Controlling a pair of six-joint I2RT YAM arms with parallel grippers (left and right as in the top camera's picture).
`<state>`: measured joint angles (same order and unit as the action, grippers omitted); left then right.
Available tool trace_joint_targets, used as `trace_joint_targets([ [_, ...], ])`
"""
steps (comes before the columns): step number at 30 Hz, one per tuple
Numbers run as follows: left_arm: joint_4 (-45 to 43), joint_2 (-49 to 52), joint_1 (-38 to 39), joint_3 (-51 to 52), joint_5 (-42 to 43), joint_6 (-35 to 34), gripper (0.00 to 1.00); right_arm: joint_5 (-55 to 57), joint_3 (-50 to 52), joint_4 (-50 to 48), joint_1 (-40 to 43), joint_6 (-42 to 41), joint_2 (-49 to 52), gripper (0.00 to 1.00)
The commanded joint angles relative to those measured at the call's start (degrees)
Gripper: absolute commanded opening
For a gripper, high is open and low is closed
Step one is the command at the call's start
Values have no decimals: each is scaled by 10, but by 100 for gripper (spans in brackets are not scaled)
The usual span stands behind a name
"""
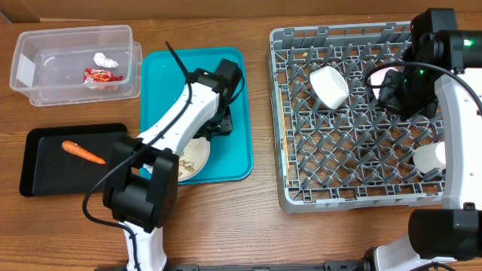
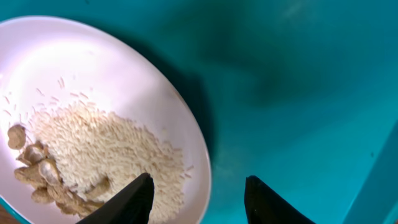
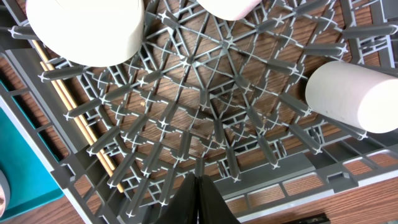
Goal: Sort waste into correct bins and load items into the dishwasher
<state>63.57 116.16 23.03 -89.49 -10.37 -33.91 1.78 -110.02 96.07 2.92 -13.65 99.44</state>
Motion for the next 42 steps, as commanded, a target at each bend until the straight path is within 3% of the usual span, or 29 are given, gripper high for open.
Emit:
trace_joint_targets([
  [1, -13, 8, -13, 10, -5, -10, 48, 3, -3, -1, 1, 1, -3, 5],
  [9, -39, 8, -14, 50, -1, -10, 45, 2, -3, 0, 1, 1, -3, 5],
  [16, -104, 9, -14, 95, 1, -10, 36, 0, -3, 3, 1, 1, -3, 5],
  [20, -134, 9, -14, 113, -3, -8, 28, 0, -3, 3, 1, 1, -3, 5],
  [26, -142, 9, -14, 114, -4, -7, 4, 0, -3, 3, 1, 1, -3, 5],
  [35, -137, 8, -14, 87, -23, 56, 4, 0, -3, 3, 1, 1, -3, 5],
  [42, -61, 8, -14, 18, -62, 56, 4, 0, -3, 5, 1, 1, -3, 5],
])
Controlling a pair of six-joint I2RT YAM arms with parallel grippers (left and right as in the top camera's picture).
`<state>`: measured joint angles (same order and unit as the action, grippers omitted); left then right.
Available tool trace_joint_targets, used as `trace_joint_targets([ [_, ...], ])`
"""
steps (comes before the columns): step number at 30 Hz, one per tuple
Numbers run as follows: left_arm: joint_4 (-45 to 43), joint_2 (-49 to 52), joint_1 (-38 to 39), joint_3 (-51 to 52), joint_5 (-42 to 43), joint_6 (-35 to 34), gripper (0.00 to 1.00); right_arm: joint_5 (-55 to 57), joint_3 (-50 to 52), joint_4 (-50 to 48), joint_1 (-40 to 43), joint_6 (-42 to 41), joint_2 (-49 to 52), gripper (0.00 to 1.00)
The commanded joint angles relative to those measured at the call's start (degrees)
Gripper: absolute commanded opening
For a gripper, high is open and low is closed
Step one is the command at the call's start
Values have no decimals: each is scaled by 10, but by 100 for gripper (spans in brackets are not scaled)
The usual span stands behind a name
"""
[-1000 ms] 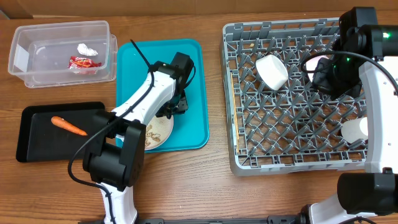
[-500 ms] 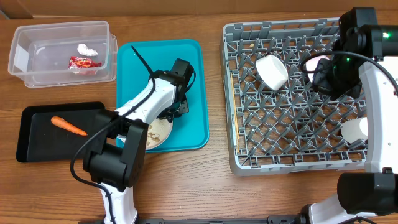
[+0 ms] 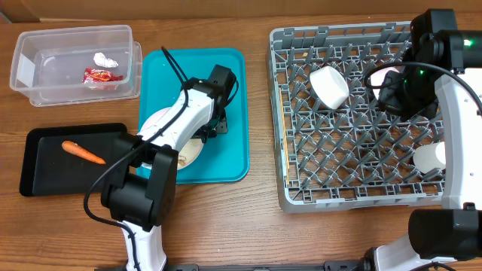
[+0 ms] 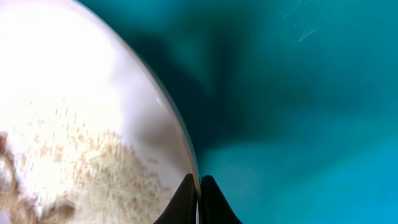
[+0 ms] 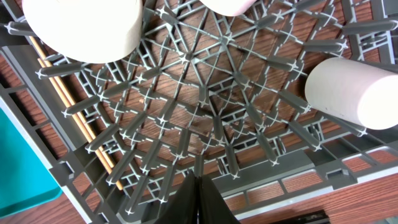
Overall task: Sort waste into correct bins and load items into the dishwasher
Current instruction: 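Carry the white plate left over the black tray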
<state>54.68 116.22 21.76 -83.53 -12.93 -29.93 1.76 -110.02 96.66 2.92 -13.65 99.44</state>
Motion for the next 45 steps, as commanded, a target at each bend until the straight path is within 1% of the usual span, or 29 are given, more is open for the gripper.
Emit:
trace_joint_targets([
  [1, 38, 8, -1, -50, -40, 17, 4, 1, -3, -1, 1, 1, -3, 5],
  [8, 104, 8, -1, -100, -57, 17, 4, -4, -3, -1, 1, 1, -3, 4],
  [14, 143, 8, -1, -126, -72, 16, 4, -4, -3, -1, 1, 1, -3, 5],
  [22, 205, 5, -16, -151, -67, -5, 4, -3, -3, -1, 1, 1, -3, 5],
  [24, 214, -1, -25, -151, -54, -5, 4, -3, -3, -1, 1, 1, -3, 5],
  [29, 226, -20, -66, -151, -11, -3, 4, -3, -3, 0, 1, 1, -3, 5],
  [34, 240, -65, -118, -151, -4, 5, 4, -3, -3, 0, 1, 1, -3, 5],
  [40, 248, -101, -183, -150, 63, 56, 4, -3, -3, 1, 1, 1, -3, 5],
  [45, 247, -105, -242, -150, 112, 88, 4, -3, -3, 2, 1, 1, -3, 5],
])
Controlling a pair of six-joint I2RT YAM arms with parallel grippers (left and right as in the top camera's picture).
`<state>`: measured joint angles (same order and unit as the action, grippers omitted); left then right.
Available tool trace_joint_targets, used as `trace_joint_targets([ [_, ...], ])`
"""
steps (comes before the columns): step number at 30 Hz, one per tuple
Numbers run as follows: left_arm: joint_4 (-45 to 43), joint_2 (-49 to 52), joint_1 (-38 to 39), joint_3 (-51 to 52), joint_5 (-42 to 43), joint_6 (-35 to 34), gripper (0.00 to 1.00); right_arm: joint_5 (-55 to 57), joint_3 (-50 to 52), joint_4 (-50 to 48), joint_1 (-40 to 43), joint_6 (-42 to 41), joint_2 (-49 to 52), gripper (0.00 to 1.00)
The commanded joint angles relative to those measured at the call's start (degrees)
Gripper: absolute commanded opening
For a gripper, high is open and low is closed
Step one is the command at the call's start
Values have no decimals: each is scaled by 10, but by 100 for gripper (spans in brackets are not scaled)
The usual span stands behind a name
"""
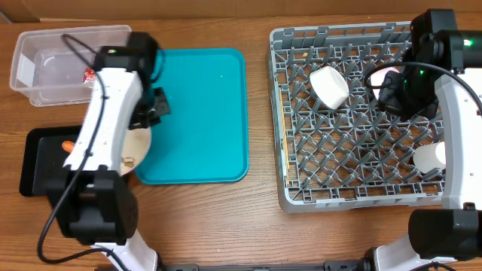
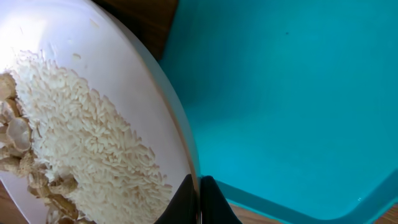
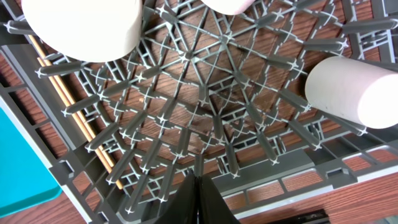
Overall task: Sort waste into correct bins and load items into the dishwasher
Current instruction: 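Carry the white plate left over the black tray, then tilt the plate to dump rice and peanut shells onto the black tray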
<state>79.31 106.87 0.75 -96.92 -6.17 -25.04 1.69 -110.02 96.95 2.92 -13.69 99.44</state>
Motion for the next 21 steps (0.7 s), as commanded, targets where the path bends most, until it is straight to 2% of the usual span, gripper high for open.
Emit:
trace_joint_targets([
  [1, 0, -12, -43, -15, 50, 45, 5, -3, -3, 1, 1, 2, -3, 5],
  [6, -3, -12, -94, -15, 68, 63, 4, -3, -3, 1, 1, 1, -3, 4],
  [13, -19, -12, -161, -15, 149, 122, 4, -5, -3, 1, 1, -1, -3, 5],
  [21, -40, -12, -213, -15, 221, 155, 4, -5, -3, 1, 0, 0, -3, 4],
])
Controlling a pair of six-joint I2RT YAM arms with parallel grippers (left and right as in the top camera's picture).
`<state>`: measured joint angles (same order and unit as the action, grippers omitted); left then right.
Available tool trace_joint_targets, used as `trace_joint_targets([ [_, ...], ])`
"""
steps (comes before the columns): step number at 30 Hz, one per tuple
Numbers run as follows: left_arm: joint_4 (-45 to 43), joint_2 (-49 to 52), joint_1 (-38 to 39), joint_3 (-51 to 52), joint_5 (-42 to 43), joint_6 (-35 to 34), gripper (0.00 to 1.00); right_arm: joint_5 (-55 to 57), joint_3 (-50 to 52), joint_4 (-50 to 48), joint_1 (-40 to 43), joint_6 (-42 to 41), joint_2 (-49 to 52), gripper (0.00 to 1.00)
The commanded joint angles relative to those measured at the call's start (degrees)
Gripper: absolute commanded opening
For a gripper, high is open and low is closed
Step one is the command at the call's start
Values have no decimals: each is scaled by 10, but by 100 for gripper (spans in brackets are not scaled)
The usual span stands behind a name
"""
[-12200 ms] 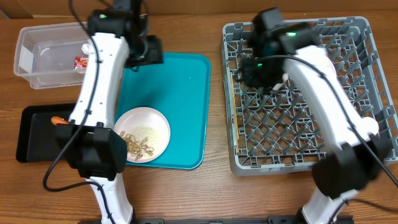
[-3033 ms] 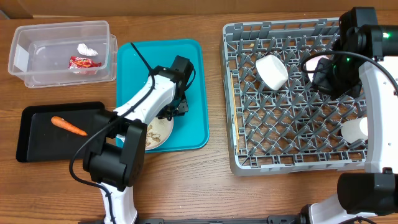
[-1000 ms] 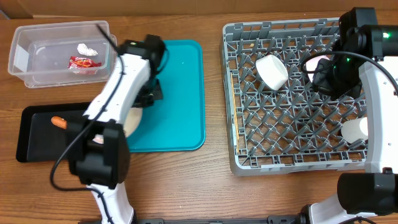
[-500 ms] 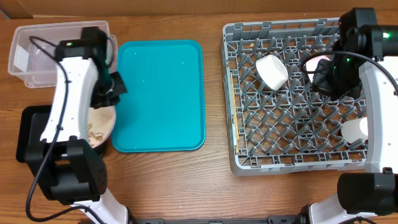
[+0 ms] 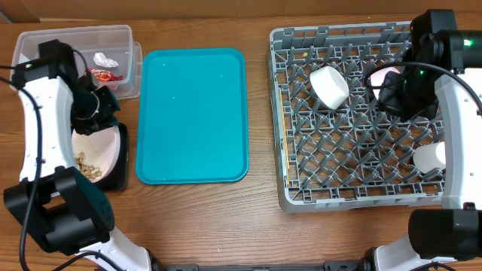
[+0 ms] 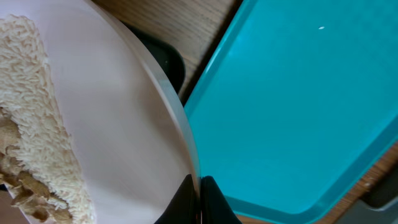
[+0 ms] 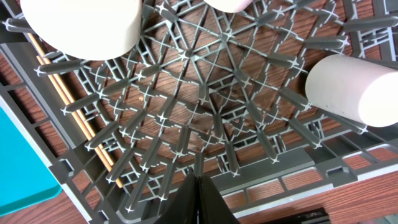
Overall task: Sort waste into correct bins and load items into the dishwasher
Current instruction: 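Tilt the plate to dump rice and peanut shells onto the black tray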
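My left gripper (image 5: pixel 102 119) is shut on the rim of a white plate (image 5: pixel 98 150), holding it tilted over the black tray (image 5: pixel 121 159) at the left. In the left wrist view the plate (image 6: pixel 106 124) has rice (image 6: pixel 28 118) and brown scraps lying away from the gripped rim, where the gripper (image 6: pixel 199 199) pinches it. The carrot on the black tray is hidden. My right gripper (image 7: pixel 199 199) is shut on nothing, hovering over the grey dish rack (image 5: pixel 301 192).
A clear bin (image 5: pixel 30 71) at the back left holds a red wrapper (image 5: pixel 103 75) and a white crumpled scrap (image 5: pixel 104 58). The teal tray (image 5: pixel 192 113) lies bare. White cups (image 5: pixel 329 86) (image 5: pixel 429 158) lie in the rack, and a wooden stick (image 7: pixel 68 106) lies along its left side.
My left gripper has carried the plate from the teal tray's left edge to over the black tray. The rice now lies farther from the gripped rim. The right arm has not moved.
My left gripper stood open around the rim of the plate on the teal tray. Then it was shut on the rim. Then the plate was off the tray at its left edge, and now it hangs tilted over the black tray. The right gripper stayed shut over the rack.
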<state>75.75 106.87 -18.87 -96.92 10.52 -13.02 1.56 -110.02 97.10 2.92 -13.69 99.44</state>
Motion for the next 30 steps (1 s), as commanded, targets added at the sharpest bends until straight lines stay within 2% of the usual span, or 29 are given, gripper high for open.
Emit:
trace_joint_targets([
  [1, -6, -12, -22, -15, 64, 40, 4, -3, -3, 0, 0, 0, -3, 5],
  [8, -7, -12, -65, -15, 164, 83, 4, -3, -3, -1, 0, -1, -3, 5],
  [15, -7, -12, -90, -15, 256, 94, 4, -3, -3, 0, 0, -1, -3, 5],
  [30, -6, -11, -105, -15, 348, 114, 4, -4, -3, 0, 0, -1, -3, 5],
])
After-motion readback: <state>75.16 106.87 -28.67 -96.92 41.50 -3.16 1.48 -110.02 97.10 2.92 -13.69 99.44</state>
